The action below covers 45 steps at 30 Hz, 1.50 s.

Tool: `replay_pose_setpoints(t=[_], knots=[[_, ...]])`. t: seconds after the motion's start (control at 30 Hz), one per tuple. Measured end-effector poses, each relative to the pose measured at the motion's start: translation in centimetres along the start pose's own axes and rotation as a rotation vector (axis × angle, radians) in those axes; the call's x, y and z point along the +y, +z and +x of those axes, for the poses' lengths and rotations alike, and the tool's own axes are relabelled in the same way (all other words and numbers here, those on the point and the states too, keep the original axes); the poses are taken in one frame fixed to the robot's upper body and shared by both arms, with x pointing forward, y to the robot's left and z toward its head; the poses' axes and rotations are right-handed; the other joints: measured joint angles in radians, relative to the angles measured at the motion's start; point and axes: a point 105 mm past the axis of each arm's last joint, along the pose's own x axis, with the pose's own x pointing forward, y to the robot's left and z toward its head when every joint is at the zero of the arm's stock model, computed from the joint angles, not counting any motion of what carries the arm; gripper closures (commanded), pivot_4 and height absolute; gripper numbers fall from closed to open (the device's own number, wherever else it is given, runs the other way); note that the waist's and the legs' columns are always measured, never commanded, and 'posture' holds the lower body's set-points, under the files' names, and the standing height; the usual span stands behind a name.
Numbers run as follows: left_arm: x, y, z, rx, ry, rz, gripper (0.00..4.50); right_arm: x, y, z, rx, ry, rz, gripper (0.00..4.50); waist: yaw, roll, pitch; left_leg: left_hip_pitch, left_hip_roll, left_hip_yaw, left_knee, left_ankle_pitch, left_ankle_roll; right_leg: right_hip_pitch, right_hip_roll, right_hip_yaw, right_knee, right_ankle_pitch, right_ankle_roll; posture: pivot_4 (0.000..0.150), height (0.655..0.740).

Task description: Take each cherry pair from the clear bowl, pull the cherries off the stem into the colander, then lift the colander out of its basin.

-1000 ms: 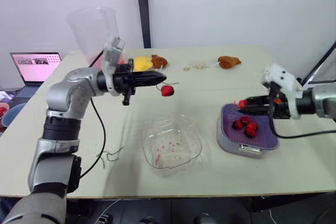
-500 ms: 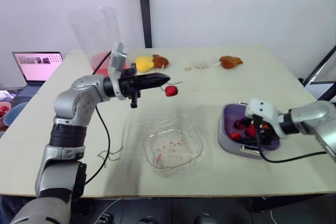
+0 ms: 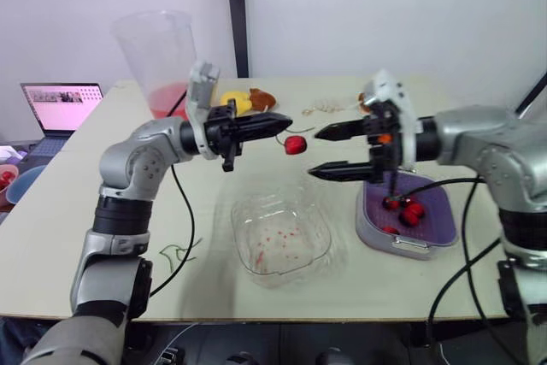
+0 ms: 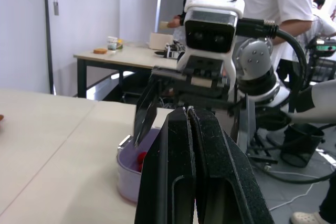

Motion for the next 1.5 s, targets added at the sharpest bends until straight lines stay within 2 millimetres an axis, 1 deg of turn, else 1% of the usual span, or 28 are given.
replay_pose_setpoints(t=[0.1,0.17,0.23,0.3,0.6,0.67,0.73,1.27,1.33,1.5], knots=[[-0.1,0.0,0.4,0.003,-0.014,-0.004,4.50,0.0,0.7,0.9,-0.022,0.005,-0.026,0.03,-0.002,0.000,0.000,0.000,0.000,0.000,0.000,0.000,0.000,0.000,0.000,0.000,0.001,0.000,0.000,0.150,0.7400],[-0.1,0.1,0.5,0.003,-0.017,-0.001,4.50,0.0,0.7,1.2,-0.026,0.006,-0.028,0.03,-0.003,0.000,0.000,0.000,0.000,0.000,0.000,0.000,0.000,0.000,0.000,0.000,0.001,0.000,0.000,0.150,0.7400],[-0.1,0.2,0.6,0.003,-0.019,0.003,4.50,0.0,0.3,1.7,-0.022,0.020,-0.013,0.59,-0.004,0.000,0.000,0.000,0.000,0.000,0.000,0.000,0.000,0.000,0.000,0.000,0.001,0.000,0.000,0.150,0.7400],[-0.1,0.2,0.6,0.004,-0.020,0.003,4.50,0.0,0.4,1.9,-0.026,0.020,-0.010,1.36,-0.005,0.000,0.000,0.000,0.000,0.000,0.000,0.000,0.000,0.000,0.000,0.000,0.001,0.000,0.000,0.150,0.7400],[-0.1,0.1,0.5,0.007,-0.017,0.003,4.50,0.2,0.6,2.0,-0.036,0.024,-0.014,1.36,-0.005,0.000,0.000,0.000,0.000,0.000,0.000,0.000,0.000,0.000,0.000,0.000,0.001,0.000,0.000,0.150,0.7400],[-0.1,0.1,0.5,0.009,-0.016,0.004,4.50,0.3,0.7,2.1,-0.051,0.030,-0.001,1.89,-0.006,0.000,0.000,0.000,0.000,0.000,0.000,0.000,0.000,0.000,0.000,0.000,0.001,0.000,0.000,0.150,0.7400],[0.0,0.1,0.5,0.010,-0.016,0.005,4.50,0.4,0.7,2.2,-0.051,0.033,0.003,2.64,-0.005,0.000,0.000,0.000,0.000,0.000,0.000,0.000,0.000,0.000,0.000,0.000,0.001,0.000,0.000,0.150,0.7400],[0.5,-0.4,0.3,0.015,-0.007,-0.002,4.50,0.5,0.7,2.0,-0.038,0.028,0.003,2.64,-0.005,0.000,0.000,0.000,0.000,0.000,0.000,0.000,0.000,0.000,0.000,0.000,0.001,0.000,0.000,0.150,0.7400],[0.5,-0.5,0.4,0.022,-0.010,0.004,4.50,0.5,0.7,2.0,-0.040,0.030,0.007,3.14,-0.006,0.000,0.000,0.000,0.000,0.000,0.000,0.000,0.000,0.000,0.000,0.000,0.001,0.000,0.000,0.150,0.7400],[0.5,-0.5,0.5,0.025,-0.010,0.004,4.50,0.4,0.7,2.1,-0.041,0.022,0.006,3.14,-0.005,0.000,0.000,0.000,0.000,0.000,0.000,0.000,0.000,0.000,0.000,0.000,0.001,0.000,0.000,0.150,0.7400]])
